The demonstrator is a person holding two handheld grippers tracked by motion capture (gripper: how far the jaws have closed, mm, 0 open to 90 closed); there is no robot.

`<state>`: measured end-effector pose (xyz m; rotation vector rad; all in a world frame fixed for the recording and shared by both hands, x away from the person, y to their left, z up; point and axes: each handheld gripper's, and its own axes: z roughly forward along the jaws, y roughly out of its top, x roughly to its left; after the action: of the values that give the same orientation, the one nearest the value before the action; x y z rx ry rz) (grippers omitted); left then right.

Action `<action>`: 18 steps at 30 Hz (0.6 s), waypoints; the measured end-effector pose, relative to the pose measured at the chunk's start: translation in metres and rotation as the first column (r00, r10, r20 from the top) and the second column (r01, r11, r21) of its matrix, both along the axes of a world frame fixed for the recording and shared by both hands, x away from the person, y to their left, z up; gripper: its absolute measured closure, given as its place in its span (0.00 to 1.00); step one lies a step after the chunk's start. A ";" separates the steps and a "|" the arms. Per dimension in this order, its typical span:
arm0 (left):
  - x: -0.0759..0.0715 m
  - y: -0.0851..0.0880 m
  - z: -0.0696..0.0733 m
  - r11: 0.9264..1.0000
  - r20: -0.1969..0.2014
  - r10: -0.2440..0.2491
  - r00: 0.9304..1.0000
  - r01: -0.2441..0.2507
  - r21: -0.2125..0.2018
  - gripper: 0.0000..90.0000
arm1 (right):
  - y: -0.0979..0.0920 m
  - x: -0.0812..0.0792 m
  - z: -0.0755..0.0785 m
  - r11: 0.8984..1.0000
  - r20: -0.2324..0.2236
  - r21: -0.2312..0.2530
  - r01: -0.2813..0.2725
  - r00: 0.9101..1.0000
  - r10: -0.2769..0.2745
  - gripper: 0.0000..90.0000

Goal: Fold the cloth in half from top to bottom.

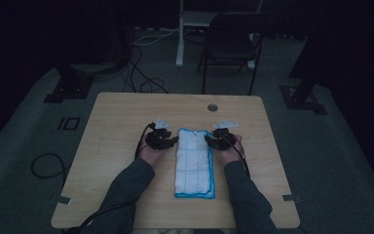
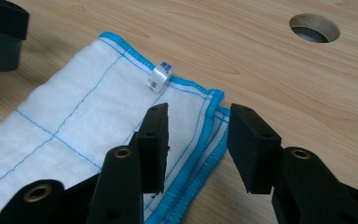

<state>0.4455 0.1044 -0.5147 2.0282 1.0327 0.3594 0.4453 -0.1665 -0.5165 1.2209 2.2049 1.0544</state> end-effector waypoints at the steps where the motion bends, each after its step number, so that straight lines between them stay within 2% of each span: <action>1: 0.004 -0.002 -0.001 1.000 -0.008 0.006 1.000 -0.006 0.007 0.62 | -0.001 0.000 0.000 1.000 -0.001 0.001 0.002 1.000 -0.002 0.65; 9: 0.020 -0.008 -0.005 0.998 -0.047 0.055 0.997 -0.055 0.007 0.62 | -0.003 0.004 -0.002 1.000 -0.012 0.008 0.030 0.999 -0.030 0.65; 14: 0.026 -0.011 -0.007 0.998 -0.064 0.065 0.996 -0.064 0.010 0.62 | 0.001 0.009 -0.003 0.999 -0.027 0.006 0.048 0.999 -0.047 0.65; 18: 0.031 -0.017 -0.012 0.997 -0.091 0.075 0.993 -0.072 0.036 0.62 | 0.005 0.017 -0.006 0.997 -0.044 0.006 0.077 0.996 -0.076 0.65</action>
<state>0.4762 0.0877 -0.5270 2.0557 1.1681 0.3254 0.4623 -0.1610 -0.5220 1.3324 2.1695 1.0157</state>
